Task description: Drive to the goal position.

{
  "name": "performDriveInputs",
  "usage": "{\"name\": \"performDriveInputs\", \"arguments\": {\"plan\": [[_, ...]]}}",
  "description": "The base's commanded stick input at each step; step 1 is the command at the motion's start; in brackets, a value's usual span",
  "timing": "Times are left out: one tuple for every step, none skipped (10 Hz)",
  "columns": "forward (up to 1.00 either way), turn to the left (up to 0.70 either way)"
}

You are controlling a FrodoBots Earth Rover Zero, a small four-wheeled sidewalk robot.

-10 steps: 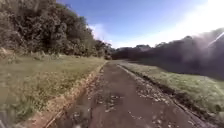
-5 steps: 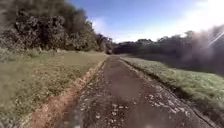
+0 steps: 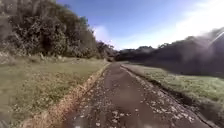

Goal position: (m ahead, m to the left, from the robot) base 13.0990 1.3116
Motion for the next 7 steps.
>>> {"name": "performDriveInputs", "arguments": {"plan": [[0.85,0.0],[0.85,0.0],[0.85,0.0],[0.85,0.0],[0.85,0.0],[0.85,0.0],[0.85,0.0]]}}
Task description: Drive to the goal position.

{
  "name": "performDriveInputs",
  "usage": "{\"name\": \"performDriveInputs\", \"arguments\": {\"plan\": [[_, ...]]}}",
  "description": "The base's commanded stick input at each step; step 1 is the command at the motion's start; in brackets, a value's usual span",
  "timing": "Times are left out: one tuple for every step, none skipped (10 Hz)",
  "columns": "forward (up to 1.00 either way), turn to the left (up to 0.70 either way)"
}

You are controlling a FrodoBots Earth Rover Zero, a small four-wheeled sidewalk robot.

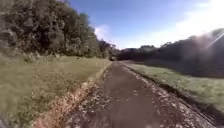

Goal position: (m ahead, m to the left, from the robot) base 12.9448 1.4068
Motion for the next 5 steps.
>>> {"name": "performDriveInputs", "arguments": {"plan": [[0.85,0.0],[0.85,0.0],[0.85,0.0],[0.85,0.0],[0.85,0.0]]}}
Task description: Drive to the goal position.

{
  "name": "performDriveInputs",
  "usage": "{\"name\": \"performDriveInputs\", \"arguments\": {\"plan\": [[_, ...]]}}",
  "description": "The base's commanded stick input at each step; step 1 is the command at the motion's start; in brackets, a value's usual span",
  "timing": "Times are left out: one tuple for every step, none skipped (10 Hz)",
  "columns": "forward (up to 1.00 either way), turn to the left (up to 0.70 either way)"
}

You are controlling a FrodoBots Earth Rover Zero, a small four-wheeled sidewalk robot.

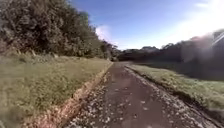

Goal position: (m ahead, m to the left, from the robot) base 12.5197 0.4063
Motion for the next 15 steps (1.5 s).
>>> {"name": "performDriveInputs", "arguments": {"plan": [[0.85,0.0],[0.85,0.0],[0.85,0.0],[0.85,0.0],[0.85,0.0],[0.85,0.0],[0.85,0.0],[0.85,0.0],[0.85,0.0],[0.85,0.0],[0.85,0.0],[0.85,0.0],[0.85,0.0],[0.85,0.0],[0.85,0.0]]}}
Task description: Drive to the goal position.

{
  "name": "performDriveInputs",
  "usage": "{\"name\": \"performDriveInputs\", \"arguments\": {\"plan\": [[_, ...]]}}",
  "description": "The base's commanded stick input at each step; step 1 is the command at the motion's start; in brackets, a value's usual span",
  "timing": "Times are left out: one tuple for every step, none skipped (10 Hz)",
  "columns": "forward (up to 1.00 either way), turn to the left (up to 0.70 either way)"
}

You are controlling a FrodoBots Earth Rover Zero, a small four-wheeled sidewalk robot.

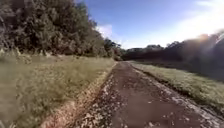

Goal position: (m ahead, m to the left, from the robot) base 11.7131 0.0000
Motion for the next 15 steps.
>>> {"name": "performDriveInputs", "arguments": {"plan": [[0.85,0.0],[0.85,0.0],[0.85,0.0],[0.85,-0.23],[0.85,-0.31],[0.85,-0.34],[0.85,-0.34],[0.85,-0.34],[0.85,-0.34],[0.85,-0.34],[0.85,-0.04],[0.85,-0.01],[0.85,0.0],[0.85,0.0],[0.85,0.0]]}}
